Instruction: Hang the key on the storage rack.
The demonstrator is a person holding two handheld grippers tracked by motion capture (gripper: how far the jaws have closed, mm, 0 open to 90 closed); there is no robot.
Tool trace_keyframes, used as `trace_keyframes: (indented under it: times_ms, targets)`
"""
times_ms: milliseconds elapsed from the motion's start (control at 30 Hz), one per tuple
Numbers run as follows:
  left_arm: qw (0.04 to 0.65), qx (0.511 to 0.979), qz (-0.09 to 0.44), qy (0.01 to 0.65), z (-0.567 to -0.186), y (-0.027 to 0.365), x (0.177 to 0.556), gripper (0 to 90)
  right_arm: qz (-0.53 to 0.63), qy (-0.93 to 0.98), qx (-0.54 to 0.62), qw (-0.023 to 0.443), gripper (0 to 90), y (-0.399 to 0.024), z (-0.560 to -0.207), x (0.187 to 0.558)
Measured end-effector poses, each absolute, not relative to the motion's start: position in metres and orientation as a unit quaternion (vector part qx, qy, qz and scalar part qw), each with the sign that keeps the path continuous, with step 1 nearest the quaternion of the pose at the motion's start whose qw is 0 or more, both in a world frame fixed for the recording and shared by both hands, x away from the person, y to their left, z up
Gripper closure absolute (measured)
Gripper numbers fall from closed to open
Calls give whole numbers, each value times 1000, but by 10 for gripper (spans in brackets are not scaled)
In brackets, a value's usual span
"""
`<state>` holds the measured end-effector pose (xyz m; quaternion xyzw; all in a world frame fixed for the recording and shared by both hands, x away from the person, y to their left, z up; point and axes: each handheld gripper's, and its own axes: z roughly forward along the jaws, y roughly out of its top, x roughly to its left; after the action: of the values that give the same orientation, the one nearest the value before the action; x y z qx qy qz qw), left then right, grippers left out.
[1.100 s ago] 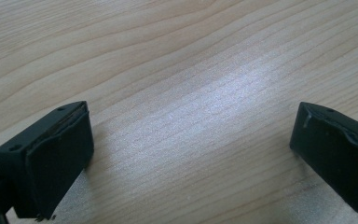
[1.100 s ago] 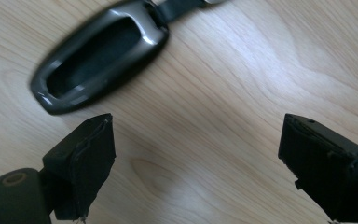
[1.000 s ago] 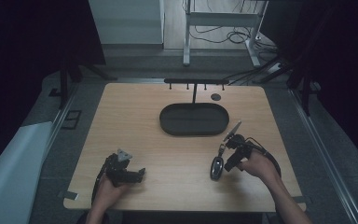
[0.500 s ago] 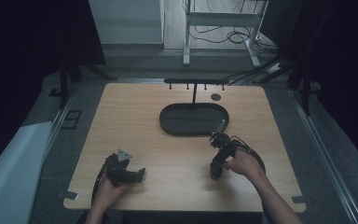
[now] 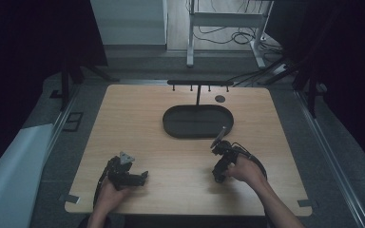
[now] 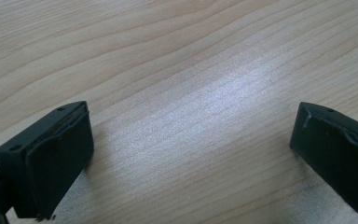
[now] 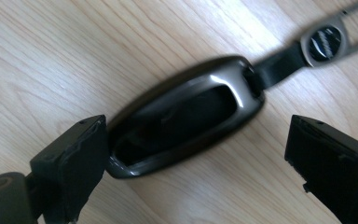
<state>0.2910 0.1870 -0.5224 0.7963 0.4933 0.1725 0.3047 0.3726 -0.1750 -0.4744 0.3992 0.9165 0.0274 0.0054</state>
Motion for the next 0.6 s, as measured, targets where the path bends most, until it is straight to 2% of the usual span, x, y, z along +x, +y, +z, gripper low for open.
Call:
trace_keyframes:
  times_ms: [233, 433, 500, 600]
  targets:
    - [305, 796, 172, 493, -522, 187, 291, 0, 39, 909, 415, 6, 126, -188, -470, 372]
    - [305, 796, 172, 493, -522, 187, 291, 0, 50, 908, 415, -14, 121, -174, -475, 371]
    - [305, 796, 172, 493, -522, 187, 291, 0, 39, 910, 412, -5, 136, -168, -478, 370]
    - [305, 796, 172, 493, -522, 187, 291, 0, 31, 911, 411, -8, 204, -168, -481, 369]
